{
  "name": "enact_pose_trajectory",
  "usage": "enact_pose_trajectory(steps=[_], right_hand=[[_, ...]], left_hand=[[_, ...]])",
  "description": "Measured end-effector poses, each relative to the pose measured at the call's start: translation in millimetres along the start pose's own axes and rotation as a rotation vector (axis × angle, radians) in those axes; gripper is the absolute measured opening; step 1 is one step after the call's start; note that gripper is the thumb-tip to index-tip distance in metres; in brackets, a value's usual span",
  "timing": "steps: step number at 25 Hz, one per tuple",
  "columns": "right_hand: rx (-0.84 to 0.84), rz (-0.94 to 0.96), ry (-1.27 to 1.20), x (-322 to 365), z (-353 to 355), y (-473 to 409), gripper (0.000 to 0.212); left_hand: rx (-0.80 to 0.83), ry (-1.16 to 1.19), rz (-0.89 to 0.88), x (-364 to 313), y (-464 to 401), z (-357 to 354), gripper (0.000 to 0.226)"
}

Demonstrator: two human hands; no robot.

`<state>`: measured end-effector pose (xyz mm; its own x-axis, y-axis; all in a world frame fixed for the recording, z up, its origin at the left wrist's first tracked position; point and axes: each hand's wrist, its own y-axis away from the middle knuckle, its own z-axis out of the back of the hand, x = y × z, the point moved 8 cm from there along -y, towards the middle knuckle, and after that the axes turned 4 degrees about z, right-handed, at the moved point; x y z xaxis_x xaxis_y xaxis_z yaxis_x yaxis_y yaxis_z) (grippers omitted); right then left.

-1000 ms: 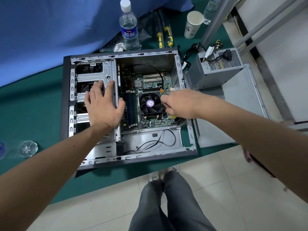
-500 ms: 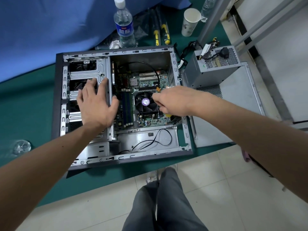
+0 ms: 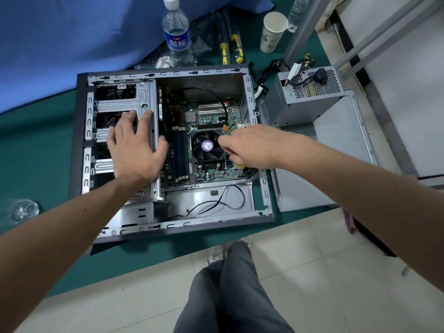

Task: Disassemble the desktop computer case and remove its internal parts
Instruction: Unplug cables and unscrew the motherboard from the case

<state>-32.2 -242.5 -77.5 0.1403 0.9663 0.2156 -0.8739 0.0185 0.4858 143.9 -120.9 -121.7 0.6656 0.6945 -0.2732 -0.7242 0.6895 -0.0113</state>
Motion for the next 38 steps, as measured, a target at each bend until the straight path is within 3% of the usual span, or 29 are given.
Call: enact_pose_trajectory(steps=[12, 17, 25, 33, 36, 38], right_hand=[[-0.022, 0.002, 0.09, 3, -4, 5, 0.004], [-0.024, 0.009, 0.091, 8, -6, 3, 0.025], [-0.003, 0.004, 0.089, 8, -9, 5, 0.005], [0.035, 0.114, 0.043, 24, -6, 5, 0.021], [-0.011, -0.002, 0.057, 23, -2, 10, 0.024], [-0.063, -0.177, 0.216, 11, 3, 13, 0.043]], left_hand=[[0.006, 0.018, -0.006, 1, 0, 0, 0.065], [0.015, 0.014, -0.006, 0, 0, 0, 0.066], [0.016, 0.011, -0.007, 1, 0, 0, 0.067], [0.018, 0.02, -0.006, 0, 0, 0, 0.066], [0.02, 0.022, -0.001, 0, 1, -1, 0.065], [0.014, 0.015, 0.001, 0, 0, 0, 0.065]])
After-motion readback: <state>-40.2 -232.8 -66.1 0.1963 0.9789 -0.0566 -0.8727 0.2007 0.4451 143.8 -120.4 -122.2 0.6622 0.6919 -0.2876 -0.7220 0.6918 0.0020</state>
